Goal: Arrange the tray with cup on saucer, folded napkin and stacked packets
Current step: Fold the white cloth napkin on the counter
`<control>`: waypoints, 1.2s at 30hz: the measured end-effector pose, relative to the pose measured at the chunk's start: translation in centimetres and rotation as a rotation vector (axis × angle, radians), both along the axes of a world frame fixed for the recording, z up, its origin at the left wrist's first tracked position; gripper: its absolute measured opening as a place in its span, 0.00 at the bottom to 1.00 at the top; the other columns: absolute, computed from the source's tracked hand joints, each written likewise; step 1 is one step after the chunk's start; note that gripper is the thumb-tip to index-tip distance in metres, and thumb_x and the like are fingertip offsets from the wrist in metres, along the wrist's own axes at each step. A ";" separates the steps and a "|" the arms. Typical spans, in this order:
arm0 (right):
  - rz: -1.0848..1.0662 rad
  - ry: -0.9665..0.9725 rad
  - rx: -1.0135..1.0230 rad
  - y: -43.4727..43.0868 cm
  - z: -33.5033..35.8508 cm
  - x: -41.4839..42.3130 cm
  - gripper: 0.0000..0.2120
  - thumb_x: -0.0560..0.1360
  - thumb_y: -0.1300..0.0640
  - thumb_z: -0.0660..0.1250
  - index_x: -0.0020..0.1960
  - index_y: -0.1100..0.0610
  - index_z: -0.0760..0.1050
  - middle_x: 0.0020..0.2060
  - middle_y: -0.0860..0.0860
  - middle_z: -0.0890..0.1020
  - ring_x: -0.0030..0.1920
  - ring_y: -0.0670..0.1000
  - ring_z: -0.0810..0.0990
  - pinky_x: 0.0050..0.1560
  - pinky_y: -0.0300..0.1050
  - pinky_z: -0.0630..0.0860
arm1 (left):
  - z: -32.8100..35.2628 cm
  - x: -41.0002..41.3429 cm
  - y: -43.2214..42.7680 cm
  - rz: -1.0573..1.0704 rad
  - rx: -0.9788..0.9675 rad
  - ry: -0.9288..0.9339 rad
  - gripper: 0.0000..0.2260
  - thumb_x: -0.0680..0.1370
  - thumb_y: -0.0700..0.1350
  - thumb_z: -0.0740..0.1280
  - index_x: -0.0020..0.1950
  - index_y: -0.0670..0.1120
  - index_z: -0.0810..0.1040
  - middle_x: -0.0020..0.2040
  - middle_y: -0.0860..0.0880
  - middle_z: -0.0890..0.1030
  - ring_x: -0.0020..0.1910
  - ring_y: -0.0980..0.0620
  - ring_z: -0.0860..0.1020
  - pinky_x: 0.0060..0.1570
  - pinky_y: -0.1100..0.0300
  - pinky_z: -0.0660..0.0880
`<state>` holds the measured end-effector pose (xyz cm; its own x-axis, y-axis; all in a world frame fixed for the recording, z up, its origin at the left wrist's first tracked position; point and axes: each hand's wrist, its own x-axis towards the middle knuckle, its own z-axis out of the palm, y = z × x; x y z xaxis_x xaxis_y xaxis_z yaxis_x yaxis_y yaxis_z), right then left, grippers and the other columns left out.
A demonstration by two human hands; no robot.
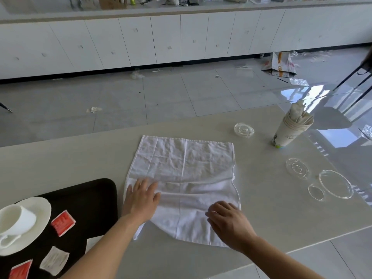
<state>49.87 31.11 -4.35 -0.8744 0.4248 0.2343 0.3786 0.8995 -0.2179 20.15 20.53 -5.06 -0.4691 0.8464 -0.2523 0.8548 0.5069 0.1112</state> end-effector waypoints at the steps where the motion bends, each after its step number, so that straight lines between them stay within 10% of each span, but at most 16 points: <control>1: -0.009 -0.103 -0.036 -0.3 -0.6 0.1 0.14 0.77 0.48 0.65 0.61 0.50 0.78 0.62 0.49 0.80 0.64 0.55 0.77 0.58 0.49 0.76 | -0.3 0.1 0.0 -0.017 0.003 -0.050 0.21 0.81 0.57 0.50 0.75 0.60 0.59 0.79 0.50 0.56 0.77 0.46 0.51 0.74 0.42 0.53; 6: 0.019 -0.333 -0.148 0.4 -2.5 5.2 0.29 0.79 0.37 0.55 0.78 0.43 0.56 0.78 0.44 0.53 0.79 0.50 0.49 0.76 0.48 0.48 | -1.0 -0.2 0.2 0.002 -0.034 -0.188 0.23 0.81 0.60 0.49 0.76 0.63 0.54 0.80 0.52 0.50 0.78 0.49 0.47 0.75 0.43 0.47; 11: -0.142 -0.171 -0.242 2.4 -1.0 4.8 0.22 0.78 0.38 0.58 0.68 0.45 0.73 0.73 0.44 0.70 0.74 0.49 0.64 0.68 0.54 0.72 | -1.6 0.9 -0.2 -0.050 -0.078 -0.120 0.27 0.79 0.64 0.47 0.77 0.62 0.44 0.80 0.48 0.42 0.78 0.46 0.40 0.76 0.46 0.42; 16: -0.260 -0.378 -0.199 2.8 -3.9 1.7 0.32 0.77 0.29 0.41 0.76 0.37 0.35 0.77 0.41 0.34 0.77 0.49 0.31 0.76 0.52 0.35 | -3.2 1.9 -3.0 -0.035 -0.094 0.005 0.32 0.73 0.71 0.35 0.71 0.61 0.24 0.74 0.46 0.24 0.73 0.45 0.25 0.73 0.44 0.32; 36: -0.146 -0.375 -0.128 4.4 -4.5 2.7 0.32 0.79 0.32 0.46 0.79 0.41 0.43 0.80 0.47 0.48 0.79 0.52 0.42 0.76 0.55 0.45 | -3.9 3.4 -5.5 0.059 -0.039 0.058 0.34 0.73 0.73 0.35 0.73 0.61 0.28 0.75 0.46 0.26 0.73 0.44 0.26 0.72 0.47 0.29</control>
<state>52.55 35.49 -8.82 -0.8173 0.5559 -0.1516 0.5748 0.8050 -0.1469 23.51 14.99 -8.91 -0.5328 0.8067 -0.2557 0.8277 0.5597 0.0412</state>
